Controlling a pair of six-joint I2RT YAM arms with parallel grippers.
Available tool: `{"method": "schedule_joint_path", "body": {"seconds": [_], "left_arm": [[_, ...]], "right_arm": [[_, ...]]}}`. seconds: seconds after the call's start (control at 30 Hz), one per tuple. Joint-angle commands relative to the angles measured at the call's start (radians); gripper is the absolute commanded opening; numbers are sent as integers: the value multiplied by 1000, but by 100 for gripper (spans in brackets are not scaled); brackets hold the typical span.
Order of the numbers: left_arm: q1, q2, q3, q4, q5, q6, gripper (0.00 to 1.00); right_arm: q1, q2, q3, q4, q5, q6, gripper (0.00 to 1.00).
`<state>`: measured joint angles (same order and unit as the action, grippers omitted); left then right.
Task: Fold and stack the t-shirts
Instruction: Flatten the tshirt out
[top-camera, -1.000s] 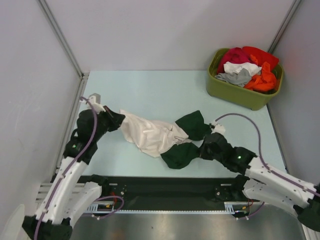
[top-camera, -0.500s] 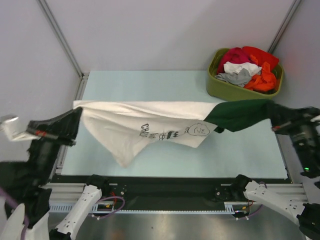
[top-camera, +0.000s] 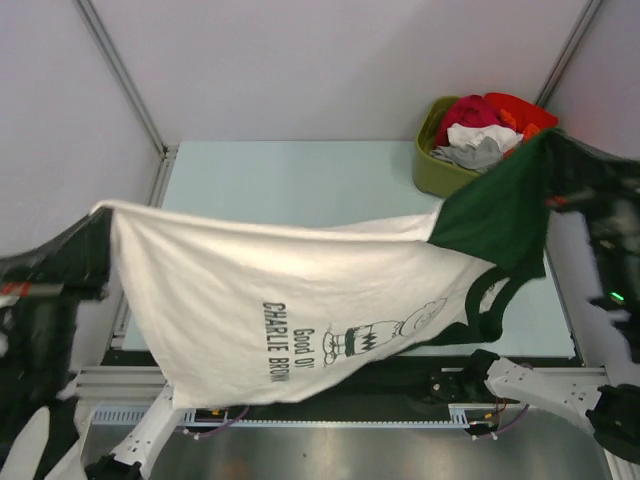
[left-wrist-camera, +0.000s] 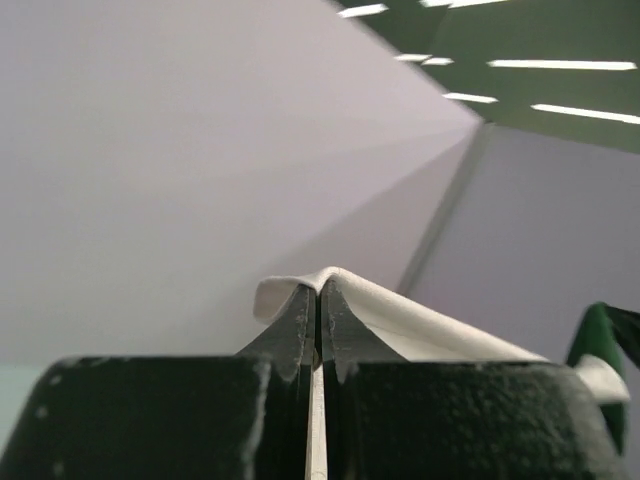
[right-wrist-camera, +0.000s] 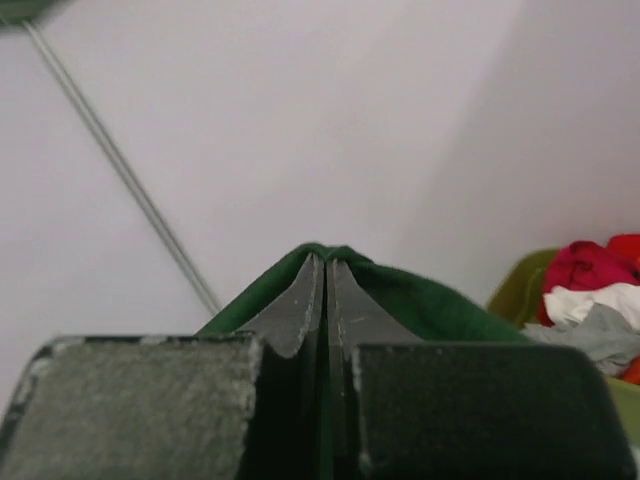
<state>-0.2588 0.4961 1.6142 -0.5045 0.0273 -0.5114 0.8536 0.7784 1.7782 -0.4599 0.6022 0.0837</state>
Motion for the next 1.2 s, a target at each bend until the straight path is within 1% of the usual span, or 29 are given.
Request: {"method": "schedule_joint_path", "body": {"seconds": [0.0,0.03,0.07,0.1,0.13,0.17,0.2,0.23,0.27,0.3,0.33,0.37,0.4,0.43,0.47,0.53,0.57,0.63,0.67,0.7,0.77,0.8,0.83,0.9,0.97,1.0,1.07,1.13,1.17], "left_arm": [[6,186,-161,-37,-268,19,0],[6,211,-190,-25,-343,24,1],[6,235,-241,9,-384,25,0],[6,292,-266,32,-417,28,1],[6,317,-292,67,-444,43,0],[6,350,-315,116,-549,44,0],[7,376,-368,147,-610,36,1],[15,439,-394,179,-669,13,0],[48,473,-425,216,-711,-4,0],[70,510,-439,250,-702,-9,0],[87,604,-445,277,-695,2,0],[116,652,-448,325,-696,16,0],[131,715,-432,328,-676,23,0],[151,770,-407,319,-656,33,0],[179,885,-386,316,-644,45,0],[200,993,-317,322,-650,76,0],[232,1100,-244,287,-635,74,0],[256,1194,-182,271,-592,64,0],[298,1229,-128,265,-574,57,0],[309,1307,-99,256,-551,56,0],[335,1372,-13,230,-517,51,0],[343,1436,16,218,-503,51,0],[348,1463,45,205,-479,54,0],[359,1512,116,187,-449,72,0],[359,1559,188,125,-467,73,0],[359,1570,213,95,-484,68,0],[359,1587,271,19,-513,62,0],[362,1589,292,-12,-517,66,1],[368,1589,315,-44,-520,65,4]], "right_arm": [[9,249,-124,320,81,-241,0],[-102,309,-125,348,30,-217,0],[-182,362,-114,337,-45,-159,0],[-264,469,-106,331,-220,-89,0],[-347,522,-103,339,-298,35,0],[-417,574,-105,383,-341,54,0],[-433,634,-103,412,-357,57,0],[-444,744,-99,484,-372,65,0],[-471,810,-64,503,-401,74,0],[-478,865,-37,516,-463,77,0],[-479,975,-19,550,-476,71,0],[-479,1025,12,556,-487,58,0],[-481,1070,51,569,-505,53,0],[-482,1160,68,592,-518,50,0],[-484,1199,84,601,-533,51,0],[-484,1280,136,606,-573,34,0],[-482,1341,153,600,-559,31,0],[-478,1392,196,615,-565,37,0],[-476,1442,220,615,-564,37,0],[-473,1467,243,615,-555,40,0],[-470,1522,337,597,-550,50,0],[-470,1586,377,577,-556,53,0],[-473,1616,470,529,-564,54,0],[-472,1703,548,497,-578,57,0],[-472,1754,668,423,-570,56,0],[-472,1772,697,399,-561,50,0],[-473,1796,722,359,-538,53,0],[-475,1776,693,377,-542,62,0],[-475,1768,675,389,-535,68,0]]}}
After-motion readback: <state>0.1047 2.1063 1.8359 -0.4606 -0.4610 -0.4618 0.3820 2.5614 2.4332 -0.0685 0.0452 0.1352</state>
